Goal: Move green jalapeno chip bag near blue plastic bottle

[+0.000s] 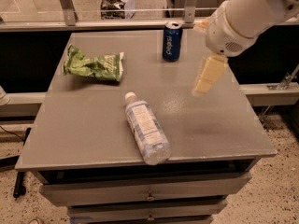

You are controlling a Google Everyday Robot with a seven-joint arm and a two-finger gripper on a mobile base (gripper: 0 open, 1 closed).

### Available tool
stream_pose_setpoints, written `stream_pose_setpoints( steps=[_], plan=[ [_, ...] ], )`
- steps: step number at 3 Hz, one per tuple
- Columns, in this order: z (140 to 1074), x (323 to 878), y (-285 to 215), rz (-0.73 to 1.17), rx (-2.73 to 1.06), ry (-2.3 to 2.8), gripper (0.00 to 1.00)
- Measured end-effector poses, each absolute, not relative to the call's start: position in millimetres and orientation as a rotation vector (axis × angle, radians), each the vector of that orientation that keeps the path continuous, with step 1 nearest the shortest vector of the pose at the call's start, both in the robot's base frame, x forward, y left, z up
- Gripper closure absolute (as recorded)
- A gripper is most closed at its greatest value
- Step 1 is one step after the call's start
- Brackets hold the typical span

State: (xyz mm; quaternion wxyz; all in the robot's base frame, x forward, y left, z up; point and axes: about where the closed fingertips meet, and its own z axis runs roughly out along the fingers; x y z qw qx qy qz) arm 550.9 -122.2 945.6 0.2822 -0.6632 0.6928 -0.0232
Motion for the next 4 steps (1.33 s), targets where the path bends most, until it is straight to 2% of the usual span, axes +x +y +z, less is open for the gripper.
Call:
stream_pose_setpoints(
  steps=[1,3,4],
  plan=[
    [921.0,597.9,-79.1,0.001,-1.765,1.772,0.00],
    [924.3,607.5,-74.8,-0.021,-1.718,1.756,0.00],
    [921.7,649.1,-52.8,-0.022,-1.636,1.710,0.00]
  ],
)
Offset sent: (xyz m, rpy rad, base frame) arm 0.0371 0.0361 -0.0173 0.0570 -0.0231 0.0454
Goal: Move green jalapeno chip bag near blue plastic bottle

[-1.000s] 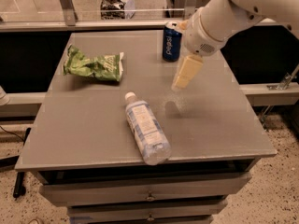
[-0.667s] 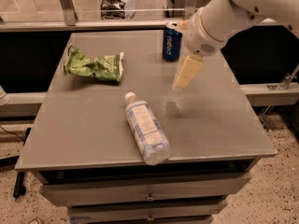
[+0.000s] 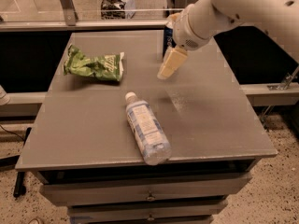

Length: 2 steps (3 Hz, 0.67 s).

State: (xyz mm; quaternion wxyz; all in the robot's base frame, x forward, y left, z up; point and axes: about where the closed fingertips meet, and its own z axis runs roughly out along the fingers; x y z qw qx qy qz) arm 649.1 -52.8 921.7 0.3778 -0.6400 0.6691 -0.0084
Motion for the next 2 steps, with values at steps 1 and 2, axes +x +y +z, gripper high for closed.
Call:
stream_pose_setpoints(
  steps=[1,2],
  plan=[
    [914.8,689.1,-21.1,0.050,-1.570,1.708,0.00],
    [918.4,704.1,15.7,0.178,-1.527,1.682,0.00]
  ],
)
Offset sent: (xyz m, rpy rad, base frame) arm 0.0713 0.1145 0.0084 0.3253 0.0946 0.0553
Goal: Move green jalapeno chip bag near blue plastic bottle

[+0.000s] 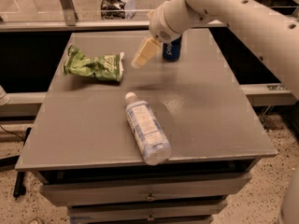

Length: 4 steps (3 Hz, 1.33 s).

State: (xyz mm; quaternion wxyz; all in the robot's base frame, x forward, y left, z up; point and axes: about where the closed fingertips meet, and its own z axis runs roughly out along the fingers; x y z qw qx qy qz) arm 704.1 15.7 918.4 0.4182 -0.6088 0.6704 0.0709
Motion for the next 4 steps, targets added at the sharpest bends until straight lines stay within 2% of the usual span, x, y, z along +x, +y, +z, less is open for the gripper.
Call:
stream_pose_setpoints(
  steps=[2,4],
  plan=[
    [897.3,710.6,97.2,0.505,-1.479,1.645,0.00],
    [870.7,690.8,141.5,0.695,-1.466,1.656,0.00]
  ],
)
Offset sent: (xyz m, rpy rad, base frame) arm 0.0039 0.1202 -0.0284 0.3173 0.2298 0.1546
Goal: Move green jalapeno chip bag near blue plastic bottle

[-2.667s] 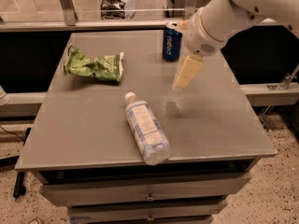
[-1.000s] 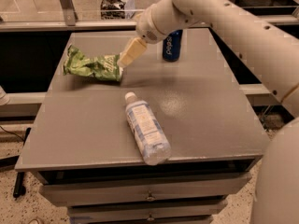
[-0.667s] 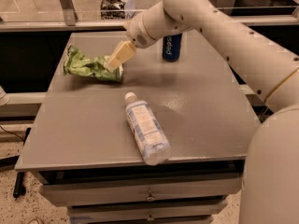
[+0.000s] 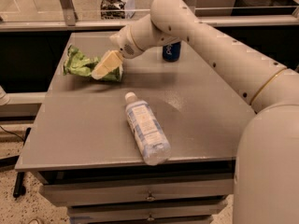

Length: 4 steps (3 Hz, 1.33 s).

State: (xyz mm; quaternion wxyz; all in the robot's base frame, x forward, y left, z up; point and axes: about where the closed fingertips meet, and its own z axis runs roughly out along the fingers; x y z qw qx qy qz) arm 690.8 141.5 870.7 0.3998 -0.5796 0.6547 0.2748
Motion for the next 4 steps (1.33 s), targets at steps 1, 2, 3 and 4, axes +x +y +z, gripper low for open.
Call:
stream_pose_setpoints(
  steps=[1,2,3,4],
  plan=[
    [865.3,680.7,143.7,0.672,-1.493,1.683,0.18],
    [876.9,676.3,132.9,0.582,-1.516,1.690,0.41],
    [883.0,672.4,125.6,0.537,-1.522,1.698,0.65],
    [866.1,663.9,137.0,0.598,-1.531,1.714,0.88]
  ],
)
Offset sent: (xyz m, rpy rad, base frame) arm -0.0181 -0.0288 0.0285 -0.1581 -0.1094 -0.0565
